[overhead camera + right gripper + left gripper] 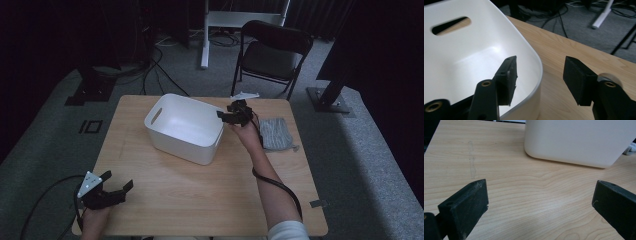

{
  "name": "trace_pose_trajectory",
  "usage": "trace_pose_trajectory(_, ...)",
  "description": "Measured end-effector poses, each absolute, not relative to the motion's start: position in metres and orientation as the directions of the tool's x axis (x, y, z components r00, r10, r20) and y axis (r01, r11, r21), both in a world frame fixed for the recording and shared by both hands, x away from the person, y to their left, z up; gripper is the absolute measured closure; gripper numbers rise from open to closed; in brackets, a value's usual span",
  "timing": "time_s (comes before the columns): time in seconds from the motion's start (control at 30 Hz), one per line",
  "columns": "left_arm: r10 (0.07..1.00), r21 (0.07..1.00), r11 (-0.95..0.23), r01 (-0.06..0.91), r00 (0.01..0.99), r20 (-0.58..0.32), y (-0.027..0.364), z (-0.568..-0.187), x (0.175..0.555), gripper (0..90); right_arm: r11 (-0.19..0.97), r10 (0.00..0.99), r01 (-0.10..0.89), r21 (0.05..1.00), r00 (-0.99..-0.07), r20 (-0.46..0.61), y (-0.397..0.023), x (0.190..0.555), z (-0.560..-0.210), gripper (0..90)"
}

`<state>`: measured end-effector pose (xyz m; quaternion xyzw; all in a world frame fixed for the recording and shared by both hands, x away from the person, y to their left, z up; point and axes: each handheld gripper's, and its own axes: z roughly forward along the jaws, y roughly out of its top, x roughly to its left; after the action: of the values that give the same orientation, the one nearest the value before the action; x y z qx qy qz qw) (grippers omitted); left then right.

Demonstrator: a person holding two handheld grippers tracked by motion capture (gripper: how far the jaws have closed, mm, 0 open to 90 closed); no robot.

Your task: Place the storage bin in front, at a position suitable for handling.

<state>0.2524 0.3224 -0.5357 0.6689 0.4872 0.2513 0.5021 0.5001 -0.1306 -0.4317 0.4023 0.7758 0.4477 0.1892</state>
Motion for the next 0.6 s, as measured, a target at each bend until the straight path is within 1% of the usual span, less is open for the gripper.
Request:
trace_pose_trajectory(0.03,0.903,0.916,-0.021,0.4,0.4,-0.154,0.322,-0.536,0.252,0.6,0.28,0.787,0.473,0.836,-0.612,0.082,-0.13,0.502,-0.433,51.5)
trace_pose_trajectory(0.1,0.903,0.916,-0.021,0.401,0.401,-0.154,0.322,-0.536,0.253,0.6,0.299,0.779,0.491,0.818,-0.621,0.088,-0.128,0.504,-0.434,58.7)
trace_pose_trajectory(0.17,0.902,0.915,-0.022,0.403,0.403,-0.156,0.322,-0.536,0.253,0.6,0.319,0.783,0.497,0.807,-0.618,0.071,-0.125,0.504,-0.435,64.1)
trace_pose_trajectory(0.3,0.903,0.915,-0.022,0.402,0.402,-0.155,0.322,-0.536,0.253,0.6,0.312,0.787,0.509,0.802,-0.611,0.082,-0.122,0.505,-0.434,75.3)
trace_pose_trajectory(0.4,0.903,0.915,-0.022,0.403,0.402,-0.155,0.322,-0.536,0.253,0.6,0.324,0.8,0.514,0.794,-0.597,0.06,-0.119,0.505,-0.433,78.1)
trace_pose_trajectory(0.6,0.902,0.913,-0.023,0.407,0.402,-0.157,0.322,-0.537,0.253,0.6,0.341,0.81,0.531,0.776,-0.585,0.044,-0.115,0.508,-0.431,80.1)
